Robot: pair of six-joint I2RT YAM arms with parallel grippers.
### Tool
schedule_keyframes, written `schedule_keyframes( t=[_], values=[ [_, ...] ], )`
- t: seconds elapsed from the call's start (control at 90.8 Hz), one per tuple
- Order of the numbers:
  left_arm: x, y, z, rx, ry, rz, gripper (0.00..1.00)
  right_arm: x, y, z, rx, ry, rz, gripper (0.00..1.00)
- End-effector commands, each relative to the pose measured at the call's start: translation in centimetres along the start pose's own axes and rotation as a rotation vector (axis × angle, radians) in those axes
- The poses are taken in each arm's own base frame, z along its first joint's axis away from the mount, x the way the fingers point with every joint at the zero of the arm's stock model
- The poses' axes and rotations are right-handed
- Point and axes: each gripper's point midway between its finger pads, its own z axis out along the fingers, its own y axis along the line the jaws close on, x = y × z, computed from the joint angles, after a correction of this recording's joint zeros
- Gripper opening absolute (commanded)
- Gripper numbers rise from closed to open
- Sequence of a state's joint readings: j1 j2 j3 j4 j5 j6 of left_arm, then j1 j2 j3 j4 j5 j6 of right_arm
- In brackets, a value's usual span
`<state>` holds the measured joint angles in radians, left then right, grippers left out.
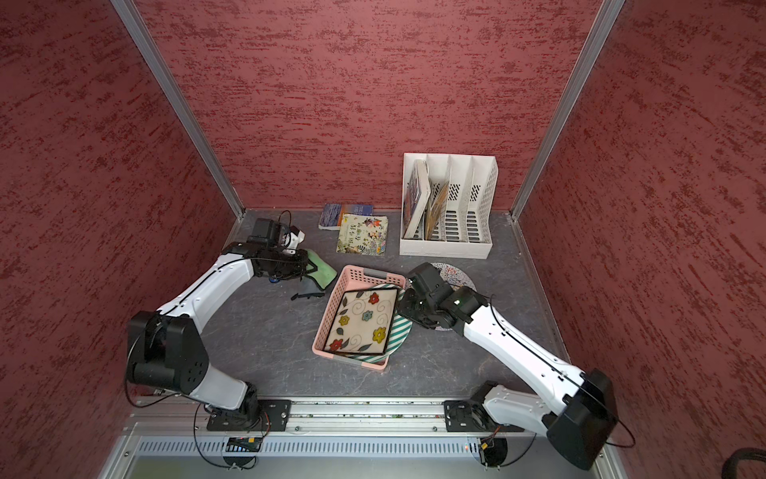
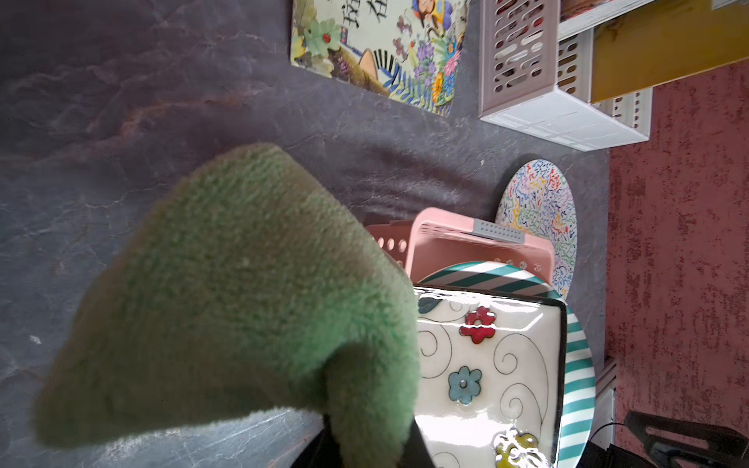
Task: Wipe the wet plate dry
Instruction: Pick up the plate from the bin.
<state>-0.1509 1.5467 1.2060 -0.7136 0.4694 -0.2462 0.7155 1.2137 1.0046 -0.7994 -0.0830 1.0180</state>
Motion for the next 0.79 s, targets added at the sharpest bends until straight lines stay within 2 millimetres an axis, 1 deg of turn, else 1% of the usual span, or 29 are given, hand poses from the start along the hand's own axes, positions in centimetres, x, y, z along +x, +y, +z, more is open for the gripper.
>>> schedule_keyframes(
  t=[0.0,0.044,0.099,0.143,0.187,0.22,0.286,0.386,0.496,0.551,0.617,0.661,0.716,0.782],
  values=[
    [-0.9,-1.5,-0.2,0.034,-0.045,0.045,0.0,-0.6,0.6,1.4,0.077,-0.02,-0.008,0.49],
    [-0.9,-1.6,-0.3,0.04,-0.05,0.047,0.0,-1.1,0.1,2.1,0.125,-0.036,-0.004,0.51],
    [-0.8,-1.9,-0.5,0.044,-0.052,0.051,0.0,-1.5,0.0,3.0,0.148,-0.049,-0.009,0.52],
    [-0.7,-1.9,-0.6,0.044,-0.055,0.052,0.0,-1.5,-0.1,3.9,0.163,-0.041,-0.01,0.53],
    [-0.6,-2.0,-0.7,0.048,-0.059,0.053,0.0,-1.0,-0.1,4.6,0.167,-0.009,-0.007,0.53],
    [-0.6,-2.0,-0.8,0.05,-0.062,0.052,0.0,-0.2,-0.5,5.9,0.183,0.038,0.001,0.53],
    [-0.5,-2.2,-0.9,0.057,-0.066,0.053,0.0,1.2,-0.7,7.9,0.168,0.114,0.016,0.53],
    [-0.4,-2.1,-0.8,0.06,-0.068,0.044,0.0,2.6,0.0,10.4,0.101,0.195,0.023,0.53],
    [-0.3,-2.2,-0.7,0.072,-0.068,0.037,0.0,3.3,0.8,12.1,0.053,0.25,0.003,0.52],
    [-0.4,-2.4,-0.8,0.078,-0.07,0.038,0.0,3.3,1.3,12.5,0.022,0.252,-0.002,0.48],
    [-0.5,-2.5,-0.9,0.08,-0.074,0.041,0.0,2.9,1.7,12.5,-0.006,0.227,0.001,0.38],
    [-0.7,-2.7,-1.2,0.081,-0.078,0.044,0.0,2.4,1.7,12.1,-0.011,0.201,0.003,0.28],
    [-1.0,-3.0,-1.5,0.082,-0.084,0.05,0.0,1.8,2.0,11.4,-0.013,0.168,-0.015,0.18],
    [-1.4,-3.5,-2.3,0.085,-0.094,0.058,0.0,0.7,3.2,10.2,-0.046,0.121,-0.053,0.11]
  ],
)
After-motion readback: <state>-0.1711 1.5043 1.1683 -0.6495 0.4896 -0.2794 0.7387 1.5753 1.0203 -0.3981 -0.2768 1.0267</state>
